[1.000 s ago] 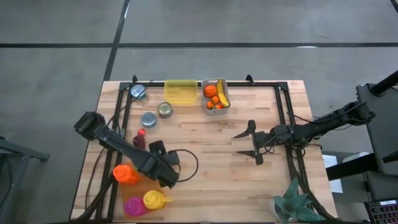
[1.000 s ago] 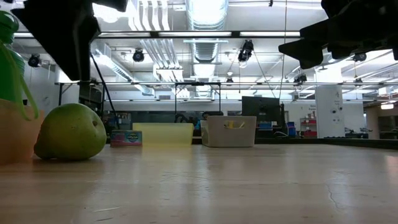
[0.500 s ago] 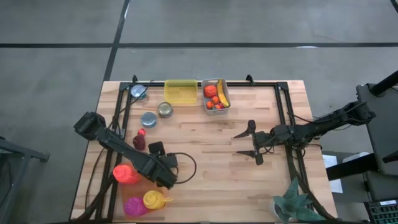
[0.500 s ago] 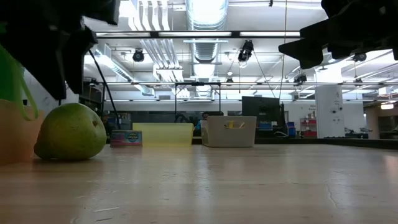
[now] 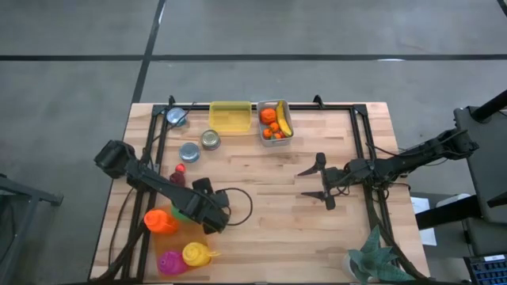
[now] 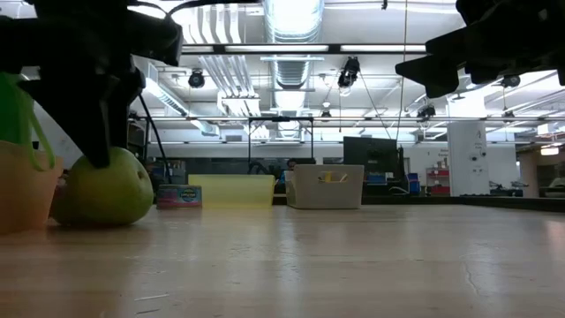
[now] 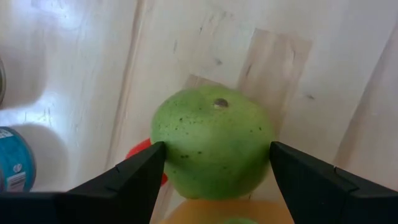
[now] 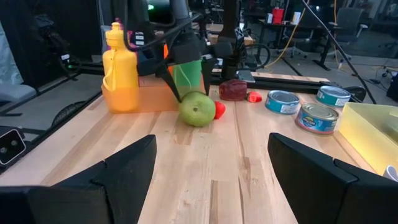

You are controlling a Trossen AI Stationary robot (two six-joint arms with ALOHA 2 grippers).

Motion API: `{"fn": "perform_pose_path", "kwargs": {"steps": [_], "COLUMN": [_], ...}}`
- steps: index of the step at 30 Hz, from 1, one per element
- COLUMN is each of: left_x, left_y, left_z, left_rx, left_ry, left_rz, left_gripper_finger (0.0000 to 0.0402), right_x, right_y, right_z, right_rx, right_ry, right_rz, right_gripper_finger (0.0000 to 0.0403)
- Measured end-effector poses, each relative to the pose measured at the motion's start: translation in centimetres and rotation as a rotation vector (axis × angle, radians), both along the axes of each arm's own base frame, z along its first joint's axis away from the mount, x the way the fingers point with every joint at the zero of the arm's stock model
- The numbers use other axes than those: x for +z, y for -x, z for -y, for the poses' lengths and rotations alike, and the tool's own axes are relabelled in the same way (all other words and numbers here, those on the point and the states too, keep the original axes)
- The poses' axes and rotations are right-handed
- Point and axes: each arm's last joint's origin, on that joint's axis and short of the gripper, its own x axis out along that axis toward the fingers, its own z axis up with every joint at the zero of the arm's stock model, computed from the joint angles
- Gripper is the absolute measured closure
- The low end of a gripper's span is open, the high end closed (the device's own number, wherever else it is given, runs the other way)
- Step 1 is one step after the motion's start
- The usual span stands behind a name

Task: Pick & Place Food Item
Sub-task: Put the green pear into the gray bin

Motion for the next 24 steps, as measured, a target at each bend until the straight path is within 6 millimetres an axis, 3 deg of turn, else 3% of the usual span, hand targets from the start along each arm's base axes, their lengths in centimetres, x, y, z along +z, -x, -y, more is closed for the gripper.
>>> {"fn": "perform_pose_path", "kwargs": {"steps": [14,24], "left_x": [0.4,3.2], "left_y": [-2.0,-4.5], "left_z": [-1.5,-2.6], "left_rx": [-0.019,-0.099], "left_ry": [0.028,0.037], "left_rz": [0.068,0.16], "left_gripper_finger": [0.0112,0.0112], "right_x": [0.0,0.0], "right_y": [0.0,0.0], "right_z": [0.0,0.0], "right_rx": [0.0,0.0], "right_ry": [0.0,0.0], "right_rz": [0.0,-0.001], "right_gripper_finger": [0.0097,0.0097]}}
